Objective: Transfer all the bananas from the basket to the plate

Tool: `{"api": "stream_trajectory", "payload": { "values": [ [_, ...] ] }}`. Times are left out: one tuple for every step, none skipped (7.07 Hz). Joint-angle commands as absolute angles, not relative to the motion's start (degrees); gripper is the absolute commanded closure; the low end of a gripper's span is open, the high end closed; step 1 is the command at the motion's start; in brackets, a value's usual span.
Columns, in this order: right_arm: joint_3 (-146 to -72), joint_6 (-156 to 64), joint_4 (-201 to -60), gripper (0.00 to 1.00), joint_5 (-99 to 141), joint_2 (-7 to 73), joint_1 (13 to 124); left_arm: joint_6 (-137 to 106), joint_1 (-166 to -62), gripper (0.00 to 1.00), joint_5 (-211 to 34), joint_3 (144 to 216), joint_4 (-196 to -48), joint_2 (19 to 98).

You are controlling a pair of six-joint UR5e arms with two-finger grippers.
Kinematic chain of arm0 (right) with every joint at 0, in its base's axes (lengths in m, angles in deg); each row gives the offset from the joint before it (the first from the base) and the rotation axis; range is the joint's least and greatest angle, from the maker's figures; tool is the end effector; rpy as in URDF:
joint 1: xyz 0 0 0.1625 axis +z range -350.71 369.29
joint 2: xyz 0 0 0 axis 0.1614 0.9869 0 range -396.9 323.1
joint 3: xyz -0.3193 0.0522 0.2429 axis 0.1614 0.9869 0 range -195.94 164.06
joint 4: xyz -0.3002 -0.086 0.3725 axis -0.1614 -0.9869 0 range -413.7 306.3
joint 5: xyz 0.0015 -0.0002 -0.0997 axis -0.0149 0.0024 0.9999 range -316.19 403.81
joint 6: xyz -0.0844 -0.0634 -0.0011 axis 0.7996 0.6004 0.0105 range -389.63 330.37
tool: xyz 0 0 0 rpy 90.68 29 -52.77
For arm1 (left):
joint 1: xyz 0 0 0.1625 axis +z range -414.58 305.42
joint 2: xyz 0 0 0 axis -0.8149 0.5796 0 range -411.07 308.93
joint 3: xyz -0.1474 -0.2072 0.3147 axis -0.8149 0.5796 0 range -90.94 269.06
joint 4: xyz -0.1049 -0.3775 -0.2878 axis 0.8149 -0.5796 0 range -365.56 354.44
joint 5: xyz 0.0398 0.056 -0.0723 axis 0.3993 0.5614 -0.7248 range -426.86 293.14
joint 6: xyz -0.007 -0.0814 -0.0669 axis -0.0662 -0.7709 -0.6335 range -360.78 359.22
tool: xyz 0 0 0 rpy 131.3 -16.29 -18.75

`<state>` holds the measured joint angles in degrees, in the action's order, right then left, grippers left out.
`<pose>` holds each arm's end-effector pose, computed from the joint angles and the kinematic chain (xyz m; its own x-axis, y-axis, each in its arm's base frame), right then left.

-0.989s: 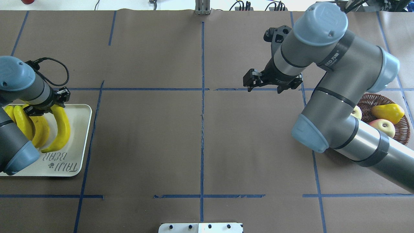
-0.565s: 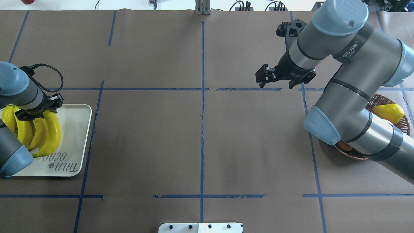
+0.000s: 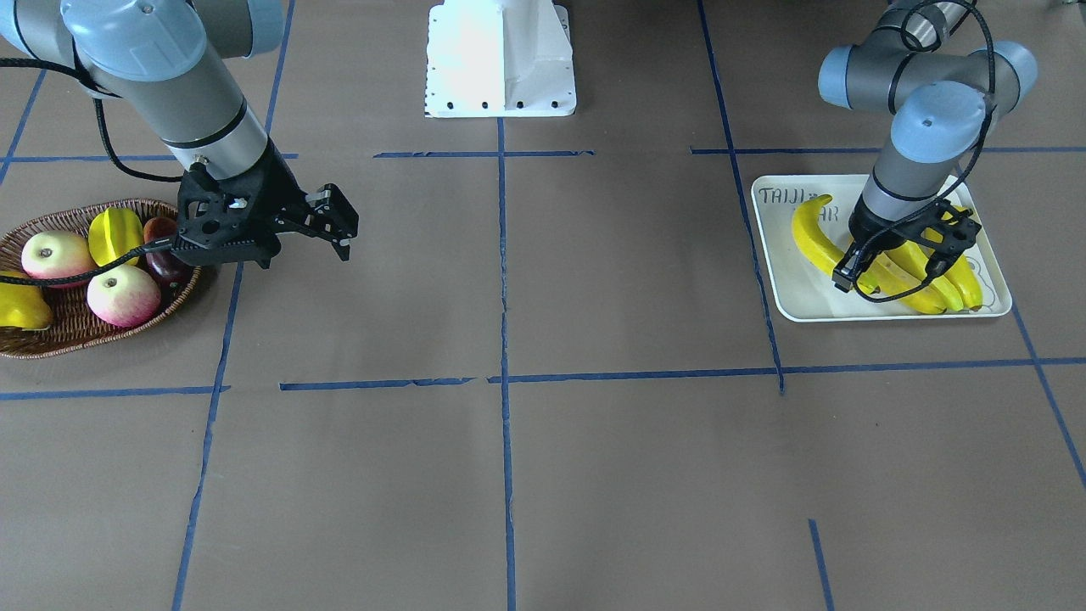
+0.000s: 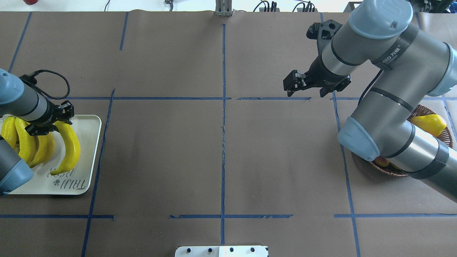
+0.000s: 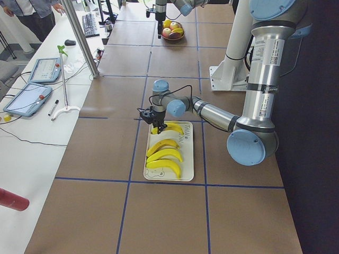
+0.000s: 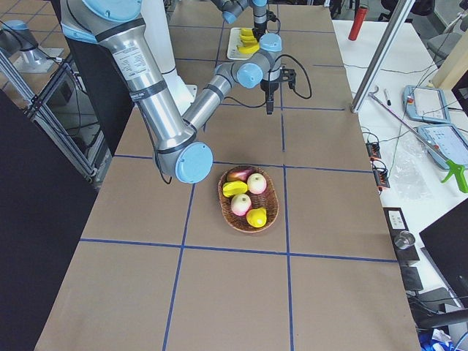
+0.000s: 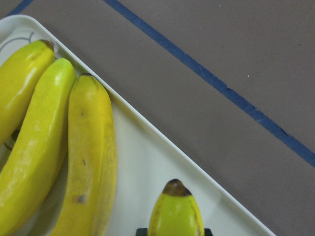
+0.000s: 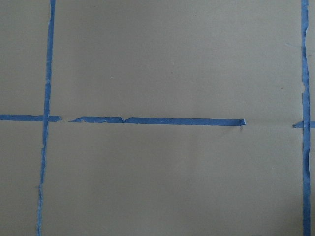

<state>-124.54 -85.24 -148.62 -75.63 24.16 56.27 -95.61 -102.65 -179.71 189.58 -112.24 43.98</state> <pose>-0.3818 -0.5285 0.1718 0.6455 -0.0290 0.7632 -0.0545 0.9950 0.0839 0.3471 -0.5246 0.4692 0.5170 -0.6918 -0.5041 0.5929 0.7142 -0.3721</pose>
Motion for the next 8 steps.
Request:
{"api": "stream_trajectory", "payload": {
  "values": [
    [-125.01,-85.26,-148.62,0.00,-75.63,24.62,56.31,-96.14,-105.45,1.00,-184.72,184.80,-118.73,43.68],
    [-125.01,-85.26,-148.62,0.00,-75.63,24.63,56.22,-96.14,-106.51,1.00,-185.25,182.68,-120.67,43.68],
    [-125.09,-85.26,-148.62,0.00,-75.63,24.63,56.22,-96.14,-108.08,1.00,-187.08,181.01,-121.82,43.76],
    [-125.10,-85.26,-148.62,0.00,-75.63,24.63,56.22,-96.05,-109.67,0.99,-188.66,180.12,-122.18,43.85],
    [-125.18,-85.26,-148.62,0.00,-75.63,24.63,56.22,-96.14,-110.47,0.81,-188.77,179.33,-122.53,44.29],
    [-125.18,-85.26,-148.62,0.00,-75.63,24.63,56.22,-96.22,-110.91,0.44,-188.68,178.89,-122.63,44.90],
    [-125.10,-85.26,-148.62,0.00,-75.63,24.63,56.22,-96.23,-110.91,0.00,-188.59,178.80,-122.54,45.34],
    [-125.10,-85.26,-148.62,0.00,-75.63,24.71,56.22,-95.88,-111.17,0.00,-188.59,178.80,-122.63,45.35]
  ]
}}
